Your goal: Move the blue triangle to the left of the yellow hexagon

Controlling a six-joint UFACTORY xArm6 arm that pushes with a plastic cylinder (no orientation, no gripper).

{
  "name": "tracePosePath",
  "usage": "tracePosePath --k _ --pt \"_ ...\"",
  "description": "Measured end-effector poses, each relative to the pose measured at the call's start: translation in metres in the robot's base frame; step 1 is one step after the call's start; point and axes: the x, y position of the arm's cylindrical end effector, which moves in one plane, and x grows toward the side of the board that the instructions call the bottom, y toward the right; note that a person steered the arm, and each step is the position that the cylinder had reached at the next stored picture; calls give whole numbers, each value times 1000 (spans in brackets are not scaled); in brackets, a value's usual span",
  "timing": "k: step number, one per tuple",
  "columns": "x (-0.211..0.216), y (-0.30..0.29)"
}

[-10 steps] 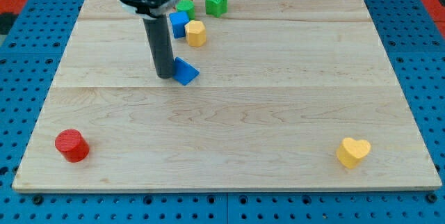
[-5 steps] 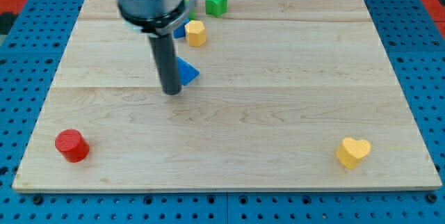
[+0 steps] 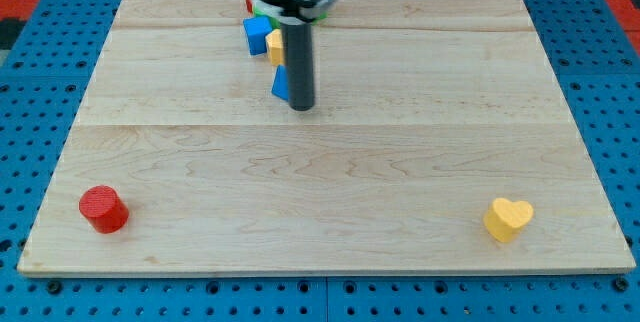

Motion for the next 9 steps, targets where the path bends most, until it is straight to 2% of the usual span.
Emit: tracePosePath --k 1,3,4,5,6,7,8,9 --pt "-12 -4" --pt "-62 -49" --pt "-25 -50" --pt "-36 -97" --pt "-73 -105" --pt "-113 -66" --pt "-129 -46" --pt "-120 -87"
